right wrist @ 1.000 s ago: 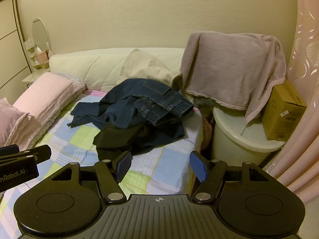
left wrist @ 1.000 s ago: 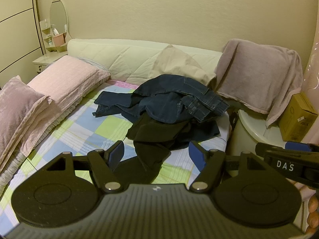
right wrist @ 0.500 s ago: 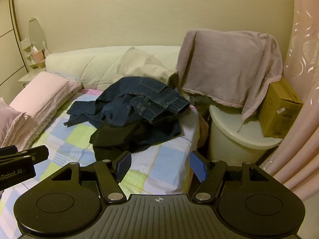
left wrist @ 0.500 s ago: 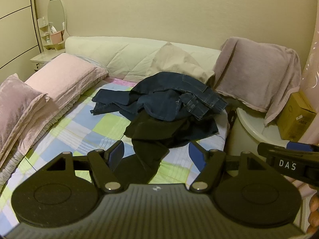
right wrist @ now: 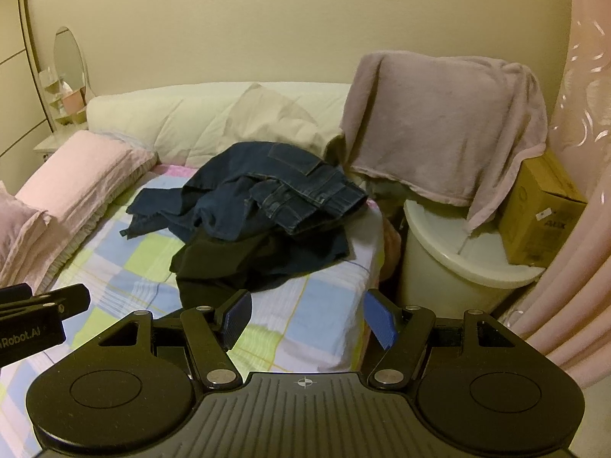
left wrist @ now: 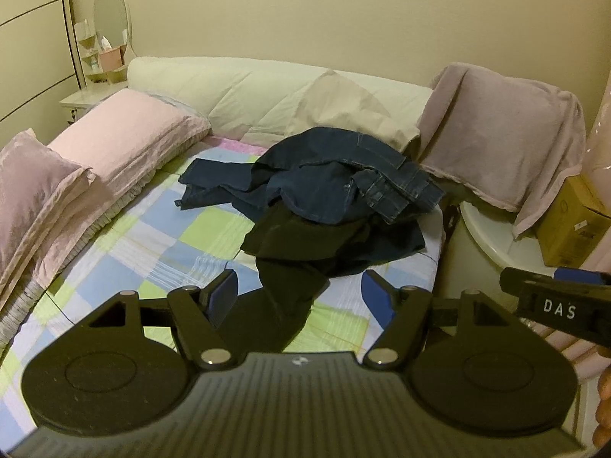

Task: Fold clothes

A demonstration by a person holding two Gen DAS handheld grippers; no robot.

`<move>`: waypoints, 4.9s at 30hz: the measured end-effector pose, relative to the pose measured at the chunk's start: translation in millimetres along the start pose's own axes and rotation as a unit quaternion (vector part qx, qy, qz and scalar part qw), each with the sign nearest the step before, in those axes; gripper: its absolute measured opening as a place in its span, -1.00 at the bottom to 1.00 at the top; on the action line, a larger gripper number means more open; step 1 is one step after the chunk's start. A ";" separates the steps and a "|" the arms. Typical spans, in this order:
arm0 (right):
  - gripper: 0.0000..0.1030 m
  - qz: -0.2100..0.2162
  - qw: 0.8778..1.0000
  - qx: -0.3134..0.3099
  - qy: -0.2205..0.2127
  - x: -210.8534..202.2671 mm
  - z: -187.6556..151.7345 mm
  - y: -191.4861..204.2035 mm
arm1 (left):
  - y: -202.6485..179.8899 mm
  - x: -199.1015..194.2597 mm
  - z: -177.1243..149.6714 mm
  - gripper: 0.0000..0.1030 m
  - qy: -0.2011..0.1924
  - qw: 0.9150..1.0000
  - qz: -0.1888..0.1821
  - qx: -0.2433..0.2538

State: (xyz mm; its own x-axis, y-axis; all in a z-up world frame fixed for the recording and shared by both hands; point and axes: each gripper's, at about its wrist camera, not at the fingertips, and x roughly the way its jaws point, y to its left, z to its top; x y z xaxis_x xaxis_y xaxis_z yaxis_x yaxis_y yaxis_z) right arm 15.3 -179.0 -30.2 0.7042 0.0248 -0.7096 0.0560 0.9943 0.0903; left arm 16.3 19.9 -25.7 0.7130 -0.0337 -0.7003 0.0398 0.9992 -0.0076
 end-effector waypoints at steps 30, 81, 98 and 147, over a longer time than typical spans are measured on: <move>0.32 0.023 0.992 -0.108 0.059 191.9 54.8 -64.1 | -23.8 204.5 47.2 0.32 0.133 0.987 -0.007 -0.088; -0.83 0.137 0.966 -0.214 -0.054 342.0 186.8 -90.1 | 61.6 388.8 69.3 -1.00 0.081 0.877 -0.106 -0.462; -0.84 0.357 0.912 -0.095 -0.177 151.2 284.1 -27.3 | 87.5 273.5 38.7 -0.93 0.023 0.855 -0.114 -0.505; 0.19 0.418 0.807 -0.336 0.249 98.0 39.8 247.1 | 140.1 -216.6 -269.9 -0.57 -0.043 0.741 0.300 -0.599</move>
State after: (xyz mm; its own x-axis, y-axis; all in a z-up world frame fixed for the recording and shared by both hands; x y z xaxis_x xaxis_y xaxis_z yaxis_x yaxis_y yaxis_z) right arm 126.3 65.1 -49.6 -0.0838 0.5876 -0.8048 -0.8049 0.4362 0.4023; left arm -321.5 173.2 -67.7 0.3947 0.4751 -0.7864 -0.9160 0.1370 -0.3770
